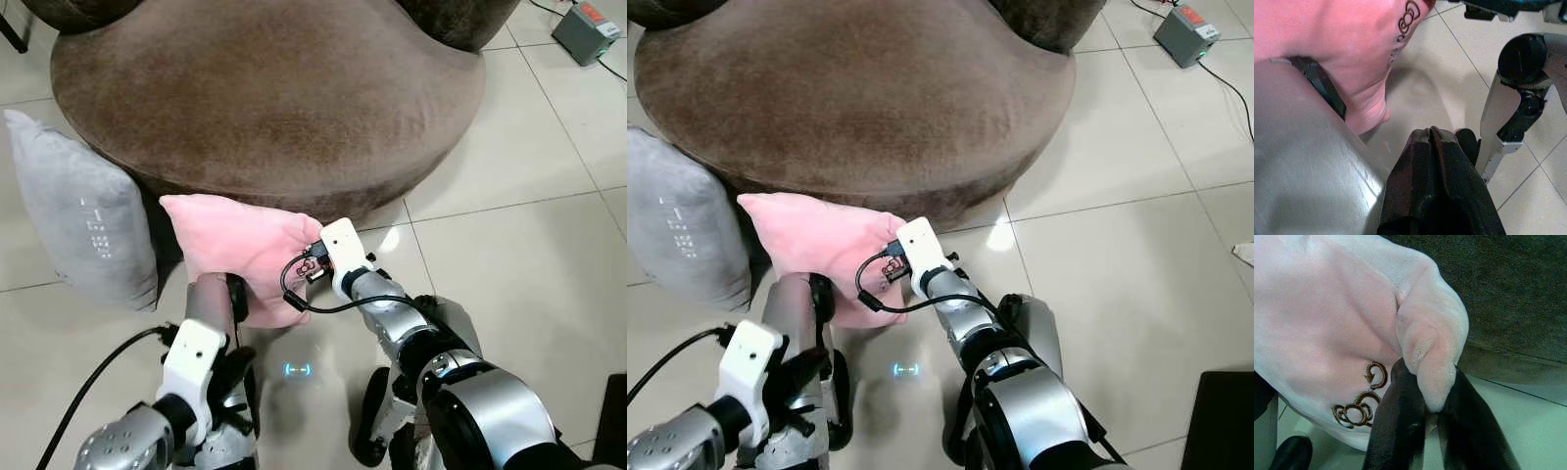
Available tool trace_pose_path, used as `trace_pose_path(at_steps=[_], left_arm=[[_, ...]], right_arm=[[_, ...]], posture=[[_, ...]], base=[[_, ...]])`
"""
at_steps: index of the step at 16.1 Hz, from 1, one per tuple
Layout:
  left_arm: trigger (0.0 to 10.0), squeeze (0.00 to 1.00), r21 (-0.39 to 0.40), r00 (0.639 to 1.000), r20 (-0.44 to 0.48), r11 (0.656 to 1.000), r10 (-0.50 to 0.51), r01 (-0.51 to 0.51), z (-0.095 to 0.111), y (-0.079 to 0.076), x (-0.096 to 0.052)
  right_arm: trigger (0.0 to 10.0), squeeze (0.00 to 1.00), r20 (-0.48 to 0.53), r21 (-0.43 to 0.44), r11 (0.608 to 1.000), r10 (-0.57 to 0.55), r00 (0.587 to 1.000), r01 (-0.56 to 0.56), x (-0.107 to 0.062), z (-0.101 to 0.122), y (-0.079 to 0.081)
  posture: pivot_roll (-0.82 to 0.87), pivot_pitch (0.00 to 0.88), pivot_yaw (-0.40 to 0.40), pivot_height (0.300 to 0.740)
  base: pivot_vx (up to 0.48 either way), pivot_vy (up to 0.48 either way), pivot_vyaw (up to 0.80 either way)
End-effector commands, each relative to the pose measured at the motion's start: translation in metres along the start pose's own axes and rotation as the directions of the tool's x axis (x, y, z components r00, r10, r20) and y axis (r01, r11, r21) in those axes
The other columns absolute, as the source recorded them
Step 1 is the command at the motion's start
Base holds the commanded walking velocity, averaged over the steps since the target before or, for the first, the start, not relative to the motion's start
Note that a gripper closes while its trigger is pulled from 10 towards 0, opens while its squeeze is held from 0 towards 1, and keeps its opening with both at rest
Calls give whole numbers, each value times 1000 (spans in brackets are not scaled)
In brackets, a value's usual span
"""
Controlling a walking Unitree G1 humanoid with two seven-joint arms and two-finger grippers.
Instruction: Move the pillow to the sofa from floor
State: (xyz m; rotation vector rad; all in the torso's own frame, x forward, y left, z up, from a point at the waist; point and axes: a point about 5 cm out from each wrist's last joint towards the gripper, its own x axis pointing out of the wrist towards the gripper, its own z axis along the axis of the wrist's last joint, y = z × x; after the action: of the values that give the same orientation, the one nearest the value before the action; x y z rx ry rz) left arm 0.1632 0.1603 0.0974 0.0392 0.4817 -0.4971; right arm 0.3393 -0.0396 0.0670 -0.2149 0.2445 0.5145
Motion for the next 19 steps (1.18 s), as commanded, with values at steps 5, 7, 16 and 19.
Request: trace_pose_path(at_steps=[5,7,16,19], left_arm=[[10000,0,2,1000,-22,1000,16,-16,-7,3,4],[10000,0,9,1000,-23,1000,21,-20,-6,6,5],[10000,0,6,1000,7,1000,20,-20,-4,6,16],[10000,0,19,998,65,1000,16,-17,7,9,45]], right_arm=[[0,0,-28,40,999,-19,999,20,-3,-9,1],[0,0,-27,43,999,-20,999,22,-2,-8,1],[0,0,29,39,998,-56,998,55,2,9,-11],[0,0,127,74,987,-152,980,144,0,33,-46]], posture=[[358,348,-39,468],[371,353,-32,468],[356,290,-42,468],[304,213,-76,468]], base=[[0,0,0],[0,0,0],[0,0,0],[0,0,0]])
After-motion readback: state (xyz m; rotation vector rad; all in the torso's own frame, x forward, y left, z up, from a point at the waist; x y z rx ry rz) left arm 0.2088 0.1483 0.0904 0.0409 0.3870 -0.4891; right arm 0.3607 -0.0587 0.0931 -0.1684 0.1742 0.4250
